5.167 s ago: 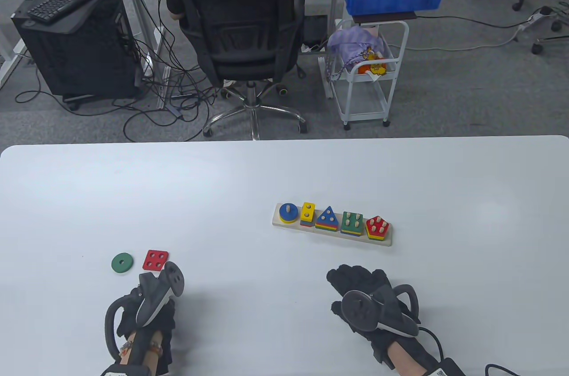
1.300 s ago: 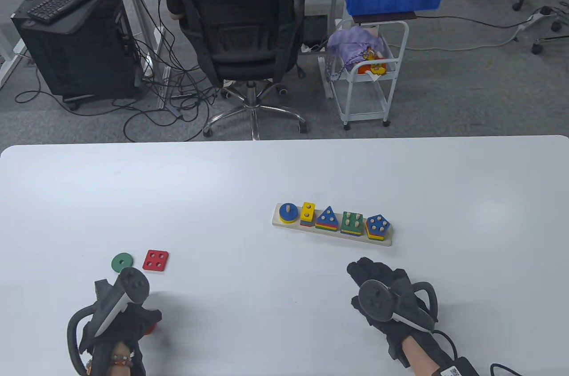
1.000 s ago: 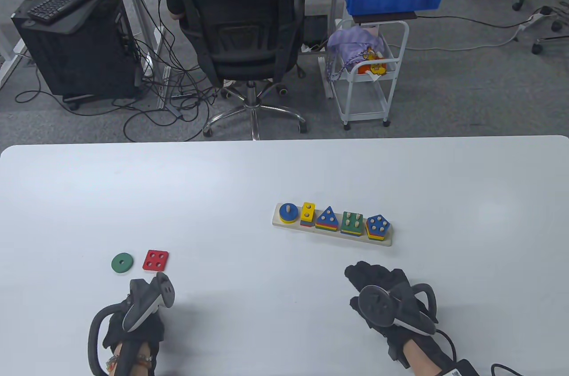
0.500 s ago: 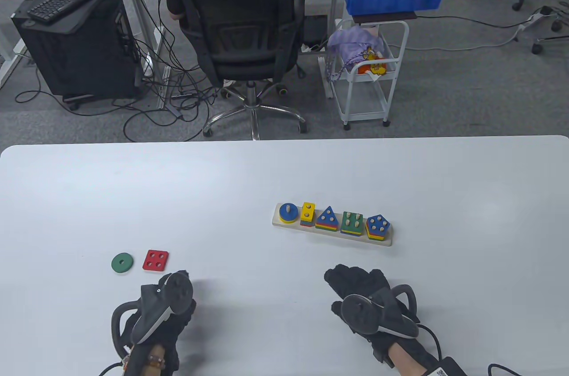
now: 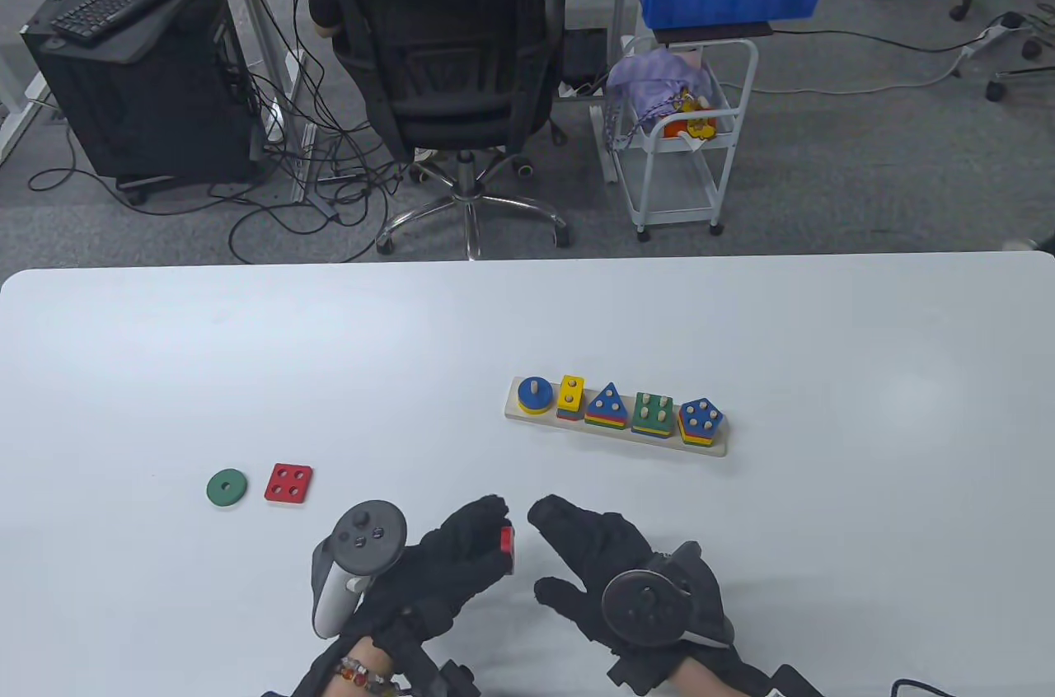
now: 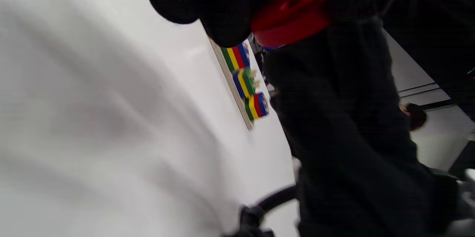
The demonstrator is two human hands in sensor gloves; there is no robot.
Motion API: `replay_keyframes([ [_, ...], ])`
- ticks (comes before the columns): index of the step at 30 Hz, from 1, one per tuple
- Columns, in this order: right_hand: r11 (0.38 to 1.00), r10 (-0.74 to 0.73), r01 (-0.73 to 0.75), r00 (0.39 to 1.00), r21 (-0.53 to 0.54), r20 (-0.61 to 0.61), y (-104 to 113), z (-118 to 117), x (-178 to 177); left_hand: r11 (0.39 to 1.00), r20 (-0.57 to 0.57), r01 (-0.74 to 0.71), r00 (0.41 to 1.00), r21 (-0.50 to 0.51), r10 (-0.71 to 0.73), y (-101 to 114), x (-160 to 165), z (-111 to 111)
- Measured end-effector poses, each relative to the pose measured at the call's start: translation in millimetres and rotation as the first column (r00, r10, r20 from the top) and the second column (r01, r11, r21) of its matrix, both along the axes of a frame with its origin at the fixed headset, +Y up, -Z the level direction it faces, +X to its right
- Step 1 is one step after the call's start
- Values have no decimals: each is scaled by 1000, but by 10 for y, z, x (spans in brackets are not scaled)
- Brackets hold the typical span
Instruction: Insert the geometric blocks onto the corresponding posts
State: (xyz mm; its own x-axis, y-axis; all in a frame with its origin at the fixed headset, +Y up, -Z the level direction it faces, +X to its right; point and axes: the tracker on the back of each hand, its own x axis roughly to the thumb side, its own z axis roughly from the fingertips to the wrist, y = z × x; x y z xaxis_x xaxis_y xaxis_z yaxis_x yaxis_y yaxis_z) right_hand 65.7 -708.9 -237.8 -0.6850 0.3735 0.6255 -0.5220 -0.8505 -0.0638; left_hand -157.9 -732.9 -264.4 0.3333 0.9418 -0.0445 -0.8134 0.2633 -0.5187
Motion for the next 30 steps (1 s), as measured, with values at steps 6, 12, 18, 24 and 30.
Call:
replay_keyframes([
  [6, 996, 38, -39, 999, 81, 4, 28, 69, -130, 999, 27, -42, 999, -32, 43, -34, 38, 0],
  [12, 998, -20, 20, 1000, 67, -5, 13, 37, -92, 996, 57, -68, 996, -60, 72, -86, 73, 3],
  [18, 1000, 11, -13, 999, 28, 48, 13, -213, -10, 942, -24, 306, 952, 139, -306, 18, -101, -37],
  [24, 989, 147, -148, 981, -1, 130, 165, -658, 8, 753, -251, 637, 766, 165, -592, 84, -600, -115],
  [30, 928, 371, -368, 901, -57, 223, 260, -1214, -154, 427, -463, 904, 376, -7, -803, 140, -1137, -147],
])
